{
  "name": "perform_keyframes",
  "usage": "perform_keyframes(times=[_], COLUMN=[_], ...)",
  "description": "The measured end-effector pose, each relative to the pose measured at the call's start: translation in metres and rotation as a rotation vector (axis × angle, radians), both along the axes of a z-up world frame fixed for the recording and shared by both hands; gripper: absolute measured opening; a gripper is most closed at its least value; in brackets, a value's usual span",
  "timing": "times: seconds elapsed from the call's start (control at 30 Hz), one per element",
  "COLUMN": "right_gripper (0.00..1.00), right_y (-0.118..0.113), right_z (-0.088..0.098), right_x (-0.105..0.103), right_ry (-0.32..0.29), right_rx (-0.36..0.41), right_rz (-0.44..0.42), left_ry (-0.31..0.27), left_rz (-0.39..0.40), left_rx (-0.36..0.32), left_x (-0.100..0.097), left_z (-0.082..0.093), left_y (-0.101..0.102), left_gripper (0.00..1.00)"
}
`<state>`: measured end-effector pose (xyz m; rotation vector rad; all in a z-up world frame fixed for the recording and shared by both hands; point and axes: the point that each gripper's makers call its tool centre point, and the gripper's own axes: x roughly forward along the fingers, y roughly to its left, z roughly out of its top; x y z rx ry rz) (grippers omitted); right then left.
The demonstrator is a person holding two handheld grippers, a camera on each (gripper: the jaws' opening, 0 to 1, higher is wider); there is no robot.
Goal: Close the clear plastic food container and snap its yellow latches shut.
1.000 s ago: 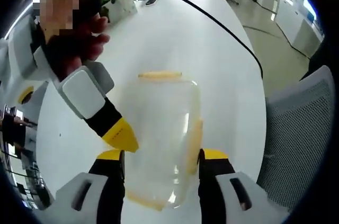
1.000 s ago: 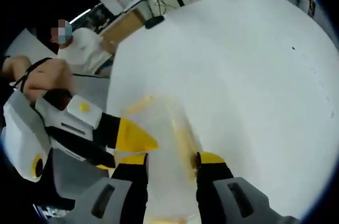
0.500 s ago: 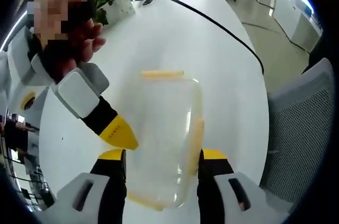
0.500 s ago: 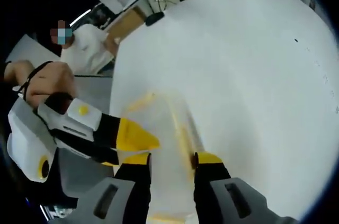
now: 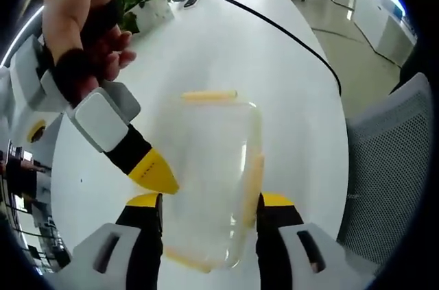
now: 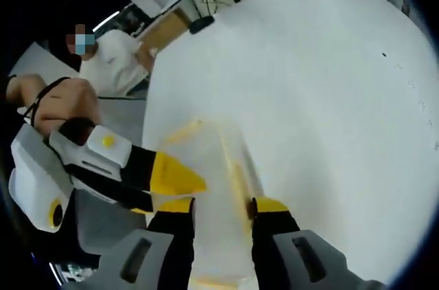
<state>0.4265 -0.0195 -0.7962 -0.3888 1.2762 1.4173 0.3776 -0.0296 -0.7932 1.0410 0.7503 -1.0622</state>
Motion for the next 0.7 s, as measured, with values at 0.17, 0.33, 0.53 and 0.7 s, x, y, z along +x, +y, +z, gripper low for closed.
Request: perform_keyframes(times=[0.17,0.33,0.53,0.7], right_gripper=[0.3,0.3,0.43,0.47], right_y=[0.0,0.002,-0.002,-0.012], right_z=[0.002,0.006,0.013,0.017], right_x=[0.001,0.001,-0.002,-0.006], right_ry=[-0.024,-0.06,-0.091,-0.142], right_rx=[0.008,0.025,0.046,0.042], right_rz=[0.012,0.013,0.007,0.042], left_ry=[-0.003,-0.015,0.063,0.099], left_rz=[-0.006,-0.06,0.005,0.039], left_rx=[0.003,0.038,-0.042,-0.07], left_x=[0.0,0.0,-0.005,0.0], left_z=[0.0,0.0,0.007,0.015], left_y=[0.0,0.004,0.007,0.013], left_gripper=[0.55,0.55,0.68,0.73])
